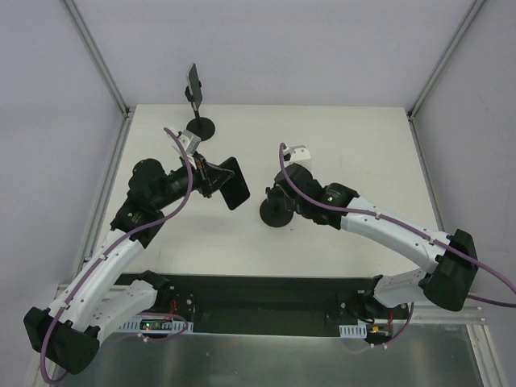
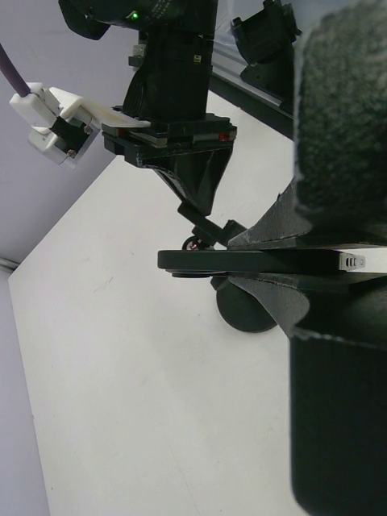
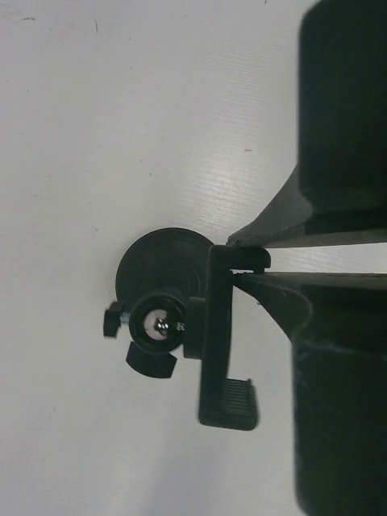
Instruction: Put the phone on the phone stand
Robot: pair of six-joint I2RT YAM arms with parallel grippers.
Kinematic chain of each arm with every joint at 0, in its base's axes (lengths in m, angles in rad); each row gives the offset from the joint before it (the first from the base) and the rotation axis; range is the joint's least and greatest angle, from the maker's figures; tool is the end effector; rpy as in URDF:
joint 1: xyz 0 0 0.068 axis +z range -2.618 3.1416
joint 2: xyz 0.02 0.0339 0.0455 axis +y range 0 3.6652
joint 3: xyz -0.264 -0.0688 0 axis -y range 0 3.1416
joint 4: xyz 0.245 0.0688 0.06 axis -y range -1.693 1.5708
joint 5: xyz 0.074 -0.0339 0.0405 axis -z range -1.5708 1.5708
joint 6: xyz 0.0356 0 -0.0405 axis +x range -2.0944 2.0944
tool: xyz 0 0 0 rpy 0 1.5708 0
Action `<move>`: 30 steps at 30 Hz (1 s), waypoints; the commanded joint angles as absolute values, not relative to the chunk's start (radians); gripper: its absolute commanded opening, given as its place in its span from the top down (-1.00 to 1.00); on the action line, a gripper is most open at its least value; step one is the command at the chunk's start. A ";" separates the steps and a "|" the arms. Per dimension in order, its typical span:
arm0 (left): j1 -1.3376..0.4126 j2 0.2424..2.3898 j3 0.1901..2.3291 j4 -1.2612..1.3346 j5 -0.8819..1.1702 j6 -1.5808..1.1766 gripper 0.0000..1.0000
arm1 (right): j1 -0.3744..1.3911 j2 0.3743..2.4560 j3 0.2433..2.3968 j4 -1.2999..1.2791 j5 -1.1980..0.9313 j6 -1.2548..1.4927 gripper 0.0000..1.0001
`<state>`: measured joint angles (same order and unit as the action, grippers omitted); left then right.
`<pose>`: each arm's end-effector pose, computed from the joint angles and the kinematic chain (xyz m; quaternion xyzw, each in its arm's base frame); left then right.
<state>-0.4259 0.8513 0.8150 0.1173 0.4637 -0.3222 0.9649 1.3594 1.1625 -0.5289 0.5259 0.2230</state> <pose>0.1742 -0.0965 0.3717 0.2029 0.6501 -0.4064 0.6091 0.1827 0.2323 0.3130 -0.2199 0.8595 0.0251 0.4608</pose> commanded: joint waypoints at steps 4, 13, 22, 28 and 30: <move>-0.431 0.861 0.858 0.190 0.489 -0.302 1.00 | 0.960 1.379 1.219 -0.436 0.566 0.083 0.99; -0.428 0.855 0.864 0.202 0.424 -0.273 1.00 | 0.907 1.541 1.376 -0.080 0.549 -0.285 0.99; -0.430 0.865 1.045 0.156 0.305 -0.278 1.00 | 0.821 1.624 1.522 0.005 0.330 -0.270 0.99; -0.430 0.948 1.098 0.179 0.372 -0.141 1.00 | 0.816 1.617 1.471 -0.018 0.154 -0.218 0.99; -0.428 0.931 1.072 0.225 0.504 -0.098 1.00 | 0.816 1.605 1.434 -0.006 0.085 -0.209 0.99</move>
<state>-0.4255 0.9318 1.0653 0.1226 0.3531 -0.2020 0.8082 1.6543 1.4437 -0.1364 0.2646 -0.2543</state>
